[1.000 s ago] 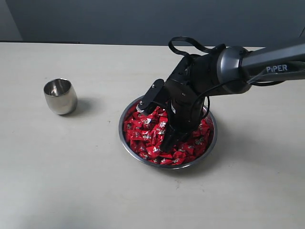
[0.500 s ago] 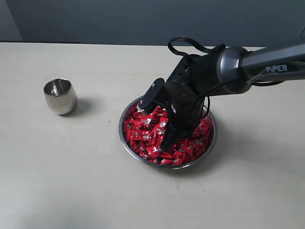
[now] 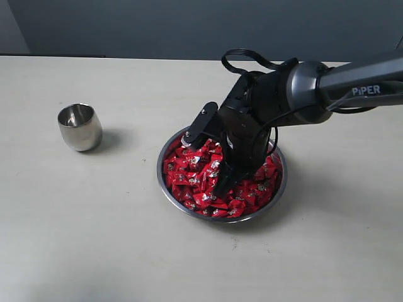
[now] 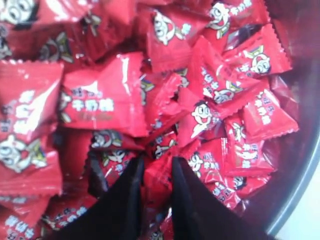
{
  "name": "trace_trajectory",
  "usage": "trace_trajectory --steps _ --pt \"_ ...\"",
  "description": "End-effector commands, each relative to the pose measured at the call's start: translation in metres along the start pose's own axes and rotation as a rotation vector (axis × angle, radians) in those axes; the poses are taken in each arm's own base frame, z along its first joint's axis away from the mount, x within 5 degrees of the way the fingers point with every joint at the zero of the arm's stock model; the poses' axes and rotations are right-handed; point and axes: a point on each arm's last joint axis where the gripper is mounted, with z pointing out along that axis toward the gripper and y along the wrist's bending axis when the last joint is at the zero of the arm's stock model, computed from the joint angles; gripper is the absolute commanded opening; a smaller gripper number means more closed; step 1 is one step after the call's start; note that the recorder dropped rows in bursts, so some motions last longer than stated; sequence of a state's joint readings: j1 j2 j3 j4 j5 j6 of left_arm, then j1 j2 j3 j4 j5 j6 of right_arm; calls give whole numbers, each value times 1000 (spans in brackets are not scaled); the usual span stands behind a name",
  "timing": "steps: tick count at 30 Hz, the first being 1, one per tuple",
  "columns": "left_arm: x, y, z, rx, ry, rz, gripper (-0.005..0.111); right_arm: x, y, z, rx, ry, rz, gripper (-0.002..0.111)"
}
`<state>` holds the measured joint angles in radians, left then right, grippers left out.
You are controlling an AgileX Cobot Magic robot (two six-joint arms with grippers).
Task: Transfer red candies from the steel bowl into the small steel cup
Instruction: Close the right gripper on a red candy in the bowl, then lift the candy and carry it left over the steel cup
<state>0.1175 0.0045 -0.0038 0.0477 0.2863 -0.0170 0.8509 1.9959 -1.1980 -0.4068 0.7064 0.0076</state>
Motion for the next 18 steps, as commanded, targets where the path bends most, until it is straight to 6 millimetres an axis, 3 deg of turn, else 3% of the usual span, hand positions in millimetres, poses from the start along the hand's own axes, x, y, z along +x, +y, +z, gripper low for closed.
trace_trajectory --steps 1,6,11,18 --pt "1 0 0 0 -2 -5 0 -1 -8 -18 34 -40 12 -1" --pt "1 0 0 0 -2 -5 0 -3 -20 -44 81 -141 103 -1" --pt "1 0 0 0 -2 -5 0 -5 -41 -68 -7 -355 314 -1" --pt "1 0 0 0 -2 -5 0 7 -68 -67 -83 -447 446 -1"
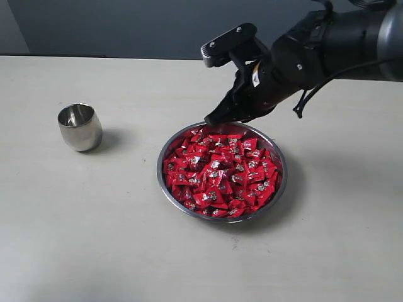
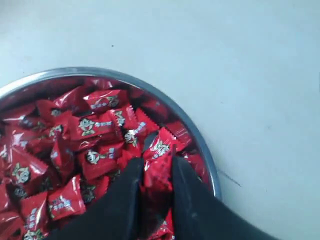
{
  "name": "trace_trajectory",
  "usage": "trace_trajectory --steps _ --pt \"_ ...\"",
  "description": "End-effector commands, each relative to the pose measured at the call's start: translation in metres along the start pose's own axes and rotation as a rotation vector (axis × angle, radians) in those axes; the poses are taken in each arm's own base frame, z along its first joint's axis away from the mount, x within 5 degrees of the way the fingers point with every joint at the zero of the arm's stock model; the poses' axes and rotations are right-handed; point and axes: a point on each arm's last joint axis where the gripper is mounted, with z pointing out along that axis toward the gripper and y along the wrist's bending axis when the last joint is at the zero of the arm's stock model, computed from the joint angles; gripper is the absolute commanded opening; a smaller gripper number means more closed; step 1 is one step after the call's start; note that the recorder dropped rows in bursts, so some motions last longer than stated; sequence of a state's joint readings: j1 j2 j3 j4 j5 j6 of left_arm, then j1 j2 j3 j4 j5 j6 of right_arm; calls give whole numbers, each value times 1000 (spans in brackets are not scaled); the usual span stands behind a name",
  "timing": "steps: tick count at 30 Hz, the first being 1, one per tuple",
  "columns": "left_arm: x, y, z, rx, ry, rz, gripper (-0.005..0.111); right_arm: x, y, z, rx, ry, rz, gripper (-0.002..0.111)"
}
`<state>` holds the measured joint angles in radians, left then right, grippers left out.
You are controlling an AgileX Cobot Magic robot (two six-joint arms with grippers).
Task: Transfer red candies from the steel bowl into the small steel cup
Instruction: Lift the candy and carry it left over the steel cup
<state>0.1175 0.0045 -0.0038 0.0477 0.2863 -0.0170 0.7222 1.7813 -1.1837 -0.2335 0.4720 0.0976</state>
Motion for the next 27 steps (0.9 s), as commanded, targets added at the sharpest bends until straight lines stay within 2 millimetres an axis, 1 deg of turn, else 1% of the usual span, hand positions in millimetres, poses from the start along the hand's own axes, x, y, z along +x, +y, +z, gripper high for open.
trace_trajectory --steps 1,5,8,11,16,19,20,23,24,27 --pt "1 0 0 0 -2 -5 0 -1 -14 0 -77 -73 77 -1" --pt "1 0 0 0 -2 -5 0 -10 -13 -2 -155 -171 119 -1" --pt "1 0 0 0 -2 -5 0 -14 -10 2 -189 -214 77 -1" --pt "1 0 0 0 -2 -5 0 -21 -4 12 -255 -220 75 -1" --pt "1 0 0 0 -2 -5 0 -39 3 31 -356 -231 48 -1" --pt "1 0 0 0 -2 -5 0 -53 7 40 -425 -246 44 -1" --pt "1 0 0 0 -2 -5 0 -62 9 46 -455 -260 20 -1" --pt "1 0 0 0 -2 -5 0 -79 23 56 -529 -278 -19 -1" --pt "1 0 0 0 -2 -5 0 -87 30 64 -553 -288 -28 -1" --pt "1 0 0 0 -2 -5 0 -101 48 77 -605 -305 -58 -1"
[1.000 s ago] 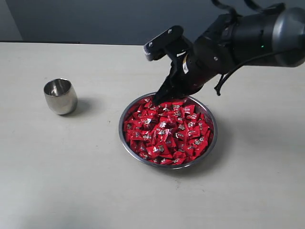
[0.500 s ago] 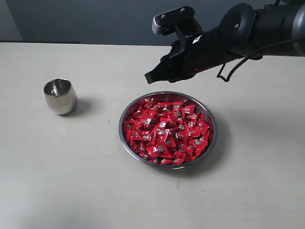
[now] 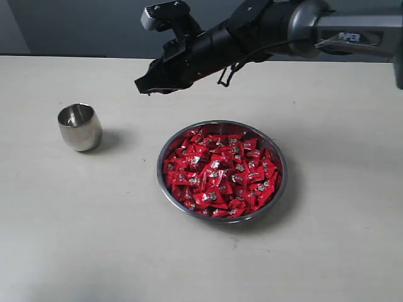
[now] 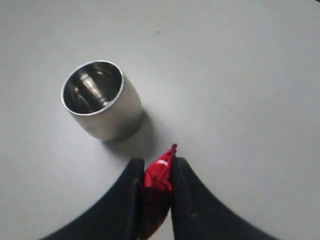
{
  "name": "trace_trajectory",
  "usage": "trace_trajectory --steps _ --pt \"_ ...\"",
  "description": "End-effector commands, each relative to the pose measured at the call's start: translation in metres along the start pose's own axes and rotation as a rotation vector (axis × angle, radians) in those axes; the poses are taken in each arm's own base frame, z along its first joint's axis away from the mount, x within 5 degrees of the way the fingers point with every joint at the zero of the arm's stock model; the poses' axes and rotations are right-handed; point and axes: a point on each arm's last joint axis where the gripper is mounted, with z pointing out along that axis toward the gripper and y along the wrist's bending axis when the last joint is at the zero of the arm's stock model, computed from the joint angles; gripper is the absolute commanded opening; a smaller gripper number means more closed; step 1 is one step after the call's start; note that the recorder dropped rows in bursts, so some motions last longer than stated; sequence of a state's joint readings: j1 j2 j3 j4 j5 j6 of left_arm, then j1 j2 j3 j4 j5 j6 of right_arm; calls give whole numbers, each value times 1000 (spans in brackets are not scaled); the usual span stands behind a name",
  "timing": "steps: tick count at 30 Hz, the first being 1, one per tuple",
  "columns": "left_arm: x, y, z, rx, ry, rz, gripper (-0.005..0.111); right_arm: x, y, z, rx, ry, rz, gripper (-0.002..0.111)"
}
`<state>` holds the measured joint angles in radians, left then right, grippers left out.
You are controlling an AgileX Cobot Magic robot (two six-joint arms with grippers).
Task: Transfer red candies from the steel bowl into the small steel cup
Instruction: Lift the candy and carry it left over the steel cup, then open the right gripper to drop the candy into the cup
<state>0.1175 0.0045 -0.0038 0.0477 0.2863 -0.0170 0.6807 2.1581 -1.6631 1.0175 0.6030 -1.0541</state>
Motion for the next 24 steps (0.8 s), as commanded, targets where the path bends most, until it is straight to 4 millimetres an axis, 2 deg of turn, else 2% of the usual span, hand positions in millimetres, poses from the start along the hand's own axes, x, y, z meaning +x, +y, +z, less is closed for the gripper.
trace_trajectory --steps 1,4,8,13,24 --pt "1 0 0 0 -2 -5 0 -11 15 35 -86 -20 -34 -1" --pt "1 0 0 0 -2 -5 0 -17 35 67 -155 -38 -51 -1" --pt "1 0 0 0 -2 -5 0 -24 44 88 -181 -67 -37 -1" --pt "1 0 0 0 -2 -5 0 -33 44 96 -192 -100 -23 -1" --pt "1 0 0 0 -2 -5 0 -24 38 111 -197 -105 35 -1"
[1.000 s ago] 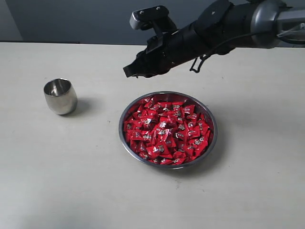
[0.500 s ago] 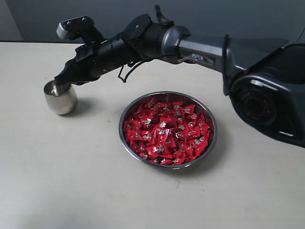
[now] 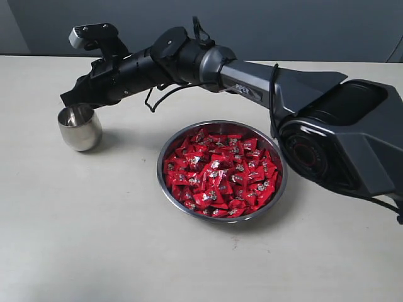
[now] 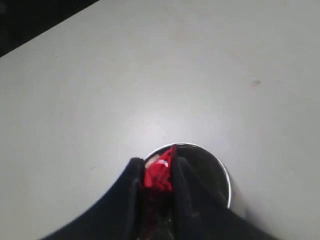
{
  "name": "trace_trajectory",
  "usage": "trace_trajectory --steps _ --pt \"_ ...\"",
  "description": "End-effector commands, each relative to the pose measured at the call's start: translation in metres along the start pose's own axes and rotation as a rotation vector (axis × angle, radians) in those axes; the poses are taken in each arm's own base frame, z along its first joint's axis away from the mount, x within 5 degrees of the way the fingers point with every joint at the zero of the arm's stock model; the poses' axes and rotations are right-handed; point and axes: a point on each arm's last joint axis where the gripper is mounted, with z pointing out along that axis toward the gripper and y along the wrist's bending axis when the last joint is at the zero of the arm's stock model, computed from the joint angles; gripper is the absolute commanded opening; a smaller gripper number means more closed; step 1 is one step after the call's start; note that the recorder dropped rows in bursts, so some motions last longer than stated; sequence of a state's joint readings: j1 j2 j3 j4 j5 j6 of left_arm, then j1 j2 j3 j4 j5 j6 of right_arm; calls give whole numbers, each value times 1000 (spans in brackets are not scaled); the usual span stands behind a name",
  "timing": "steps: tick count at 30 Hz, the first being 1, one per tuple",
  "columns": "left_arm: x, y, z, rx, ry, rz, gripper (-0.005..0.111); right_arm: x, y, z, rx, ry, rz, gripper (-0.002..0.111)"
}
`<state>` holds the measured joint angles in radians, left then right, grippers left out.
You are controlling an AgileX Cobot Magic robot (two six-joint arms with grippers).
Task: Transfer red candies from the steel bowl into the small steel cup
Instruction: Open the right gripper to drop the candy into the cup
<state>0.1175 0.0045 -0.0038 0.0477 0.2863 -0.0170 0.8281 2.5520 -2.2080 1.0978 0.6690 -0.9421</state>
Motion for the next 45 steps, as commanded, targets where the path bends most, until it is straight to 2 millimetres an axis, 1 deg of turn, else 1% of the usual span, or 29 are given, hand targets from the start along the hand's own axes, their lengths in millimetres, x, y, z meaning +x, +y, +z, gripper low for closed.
trace_trajectory --steps 1,5,11,13,16,21,23,27,28,29,32,39,45 --pt "1 0 0 0 -2 -5 0 -1 -1 1 -2 -17 16 -1" --pt "1 0 0 0 -2 -5 0 0 0 4 2 -37 43 -1" --pt "1 0 0 0 -2 -5 0 10 4 17 -8 -16 47 -1" --pt "1 0 0 0 -2 -5 0 10 5 19 4 -25 42 -1" --pt "1 0 0 0 -2 -5 0 8 4 20 34 -45 31 -1" --pt "1 0 0 0 -2 -5 0 8 5 19 37 -34 9 0" --pt "1 0 0 0 -2 -5 0 8 4 18 36 -29 2 7" --pt "1 0 0 0 -2 -5 0 7 3 17 47 -36 14 37" --pt "1 0 0 0 -2 -5 0 6 3 17 51 -40 29 41" --pt "1 0 0 0 -2 -5 0 6 3 17 51 -40 33 43" --pt "1 0 0 0 -2 -5 0 5 3 16 55 -42 25 40" --pt "1 0 0 0 -2 -5 0 1 5 14 53 -47 20 41" --pt "1 0 0 0 -2 -5 0 -11 6 2 64 -63 15 41"
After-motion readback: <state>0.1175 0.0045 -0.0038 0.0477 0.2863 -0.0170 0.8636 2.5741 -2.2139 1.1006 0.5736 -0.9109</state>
